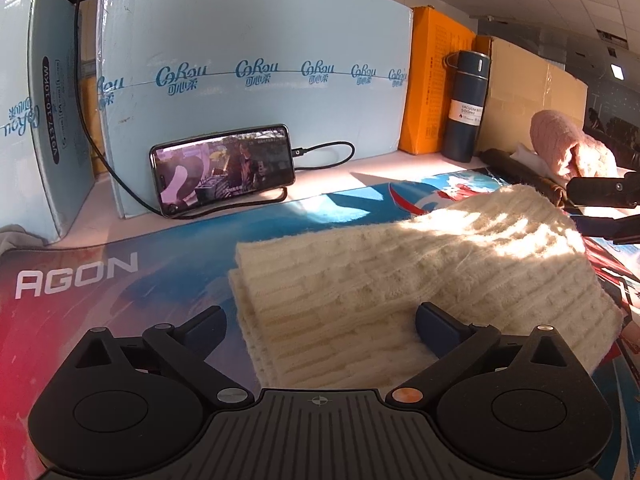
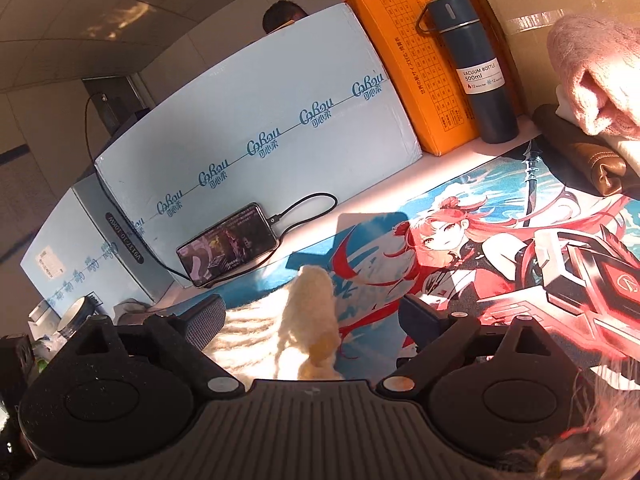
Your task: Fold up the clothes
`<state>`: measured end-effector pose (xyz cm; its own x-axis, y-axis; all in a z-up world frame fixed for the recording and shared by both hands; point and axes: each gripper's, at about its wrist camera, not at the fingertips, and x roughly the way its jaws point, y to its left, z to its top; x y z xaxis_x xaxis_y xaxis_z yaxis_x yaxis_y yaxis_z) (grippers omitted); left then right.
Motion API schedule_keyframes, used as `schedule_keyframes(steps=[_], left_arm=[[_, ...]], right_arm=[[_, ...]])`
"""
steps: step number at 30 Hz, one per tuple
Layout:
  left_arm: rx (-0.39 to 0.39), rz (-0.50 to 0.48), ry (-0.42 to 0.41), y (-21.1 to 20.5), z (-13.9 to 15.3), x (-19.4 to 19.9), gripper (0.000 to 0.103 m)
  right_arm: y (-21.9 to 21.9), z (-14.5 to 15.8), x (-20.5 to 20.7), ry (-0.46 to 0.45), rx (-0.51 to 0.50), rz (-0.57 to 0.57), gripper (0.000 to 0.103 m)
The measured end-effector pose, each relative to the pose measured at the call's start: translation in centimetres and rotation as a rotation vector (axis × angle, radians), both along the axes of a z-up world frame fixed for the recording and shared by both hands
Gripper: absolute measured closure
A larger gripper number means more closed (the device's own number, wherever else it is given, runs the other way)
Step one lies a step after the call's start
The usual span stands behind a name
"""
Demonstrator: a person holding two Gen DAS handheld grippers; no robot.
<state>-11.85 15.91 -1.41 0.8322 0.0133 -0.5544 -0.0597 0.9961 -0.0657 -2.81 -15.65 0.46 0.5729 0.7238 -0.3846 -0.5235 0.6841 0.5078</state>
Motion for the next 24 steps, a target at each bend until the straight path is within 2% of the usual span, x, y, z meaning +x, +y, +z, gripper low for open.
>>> schedule_keyframes(steps=[5,9,14,18,24], left_arm=[[-0.07,0.003,-0.013,1.0,0.0,-0.3,0.0],[-0.111,0.029,-0.026,1.8,0.0,-0.6,0.001],[-0.115,0.032,-0.026,2.0,0.0,-0.6,0.001],[-0.112,0.026,-0.017,1.8,0.0,-0.5,0.001],[-0.12,0.008,0.001,1.8,-0.2,-0.4,0.001]], right_arm=[[-1.1,0.2,-1.6,0.108,0.017,0.036,0.005],[-2.0,-0.1,-2.8,0.195,-0.012,0.042,0.005],[-3.3,-1.0,-3.8,0.365,-0.008,0.102,0.005],[-3.5,-1.5,-4.1,0.504,0.051,0.203,0.005],[-1.5,-2.1,-4.4,0.589,0.101,0.295,0.005]])
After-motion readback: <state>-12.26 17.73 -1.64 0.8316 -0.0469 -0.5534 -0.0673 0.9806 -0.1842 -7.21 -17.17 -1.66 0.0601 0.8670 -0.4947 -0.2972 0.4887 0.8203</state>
